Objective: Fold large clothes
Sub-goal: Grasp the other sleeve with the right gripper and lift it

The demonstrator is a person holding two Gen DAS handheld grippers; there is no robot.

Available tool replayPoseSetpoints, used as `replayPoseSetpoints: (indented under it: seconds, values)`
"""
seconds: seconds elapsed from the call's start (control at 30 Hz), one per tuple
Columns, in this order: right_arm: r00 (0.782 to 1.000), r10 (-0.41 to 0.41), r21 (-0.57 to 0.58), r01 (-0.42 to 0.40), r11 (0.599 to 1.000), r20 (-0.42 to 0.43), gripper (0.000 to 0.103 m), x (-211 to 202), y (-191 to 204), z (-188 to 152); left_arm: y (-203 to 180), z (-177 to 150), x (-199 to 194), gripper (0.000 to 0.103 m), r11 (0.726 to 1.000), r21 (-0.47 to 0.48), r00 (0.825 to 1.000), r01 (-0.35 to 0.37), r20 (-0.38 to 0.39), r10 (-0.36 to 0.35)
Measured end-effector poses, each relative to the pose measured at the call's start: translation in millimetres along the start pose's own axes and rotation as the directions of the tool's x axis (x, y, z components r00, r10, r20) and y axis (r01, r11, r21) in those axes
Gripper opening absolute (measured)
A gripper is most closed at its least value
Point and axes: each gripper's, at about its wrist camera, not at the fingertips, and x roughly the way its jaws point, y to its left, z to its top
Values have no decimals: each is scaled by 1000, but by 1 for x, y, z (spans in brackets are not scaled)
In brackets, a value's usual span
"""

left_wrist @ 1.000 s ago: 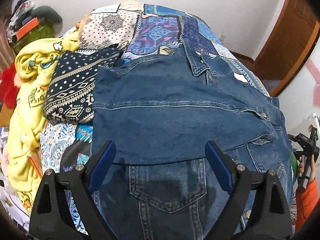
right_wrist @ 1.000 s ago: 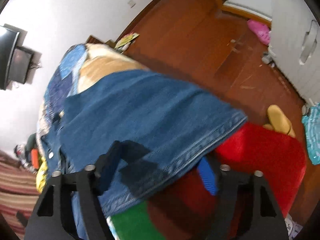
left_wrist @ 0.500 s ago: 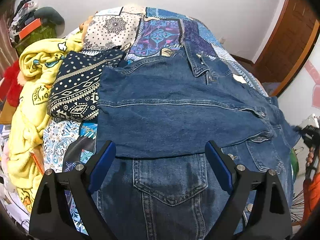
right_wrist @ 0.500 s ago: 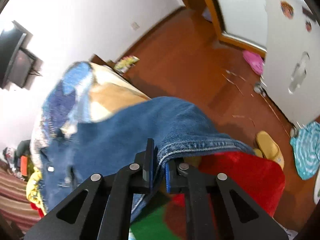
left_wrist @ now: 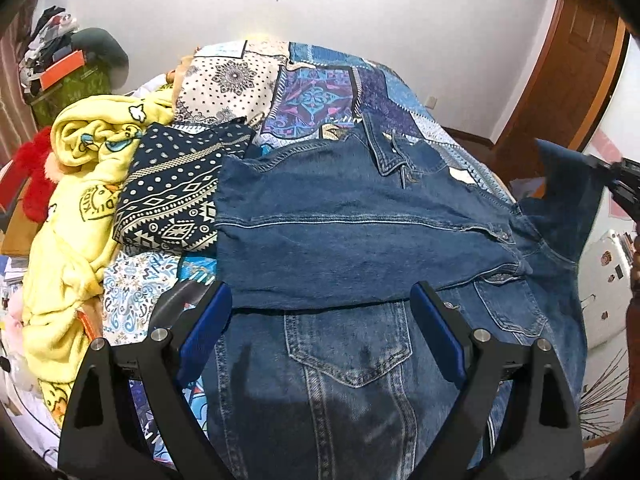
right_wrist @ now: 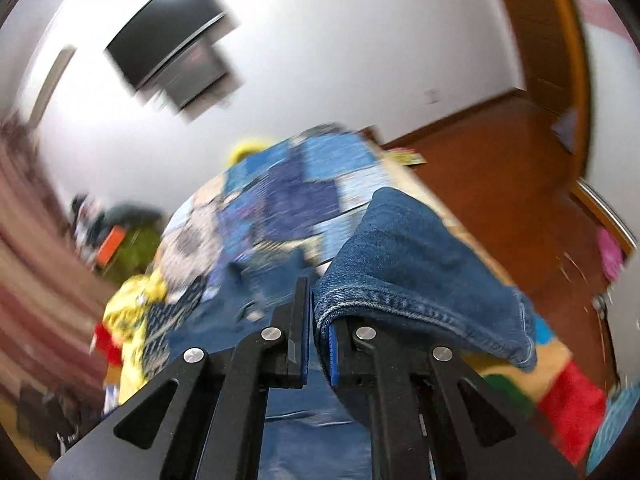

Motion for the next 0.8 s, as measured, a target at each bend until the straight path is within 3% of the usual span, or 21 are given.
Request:
replayPoseSetpoints:
  seconds: [0.17, 0.27, 0.5, 0.7, 0.77, 0.8]
  values:
    - [992, 45, -98, -57, 994, -117, 7, 51, 48, -29, 10, -5, -6, 91, 1000, -21, 1000, 12, 4, -12]
    - [975, 61, -119, -88, 989, -216, 7, 85, 66, -57, 14, -9, -7, 91, 1000, -23, 1000, 14, 1, -14]
    - [920, -21, -206, -66, 976, -392, 8, 133, 89, -120, 22, -18, -2, 91, 999, -35, 1000, 9, -24, -10]
    - [851, -88, -265, -62, 962, -518, 11, 149, 85, -151, 16, -18, 4, 91, 999, -31, 999, 8, -47, -10]
    - [826, -63, -245, -93, 965, -560, 24, 143, 78, -155, 7, -15, 4, 91, 1000, -10, 999, 14, -46, -14]
    - [820, -43, -230, -110, 967, -571, 37, 140, 76, -155, 2, -13, 3, 91, 1000, 1, 999, 15, -45, -15]
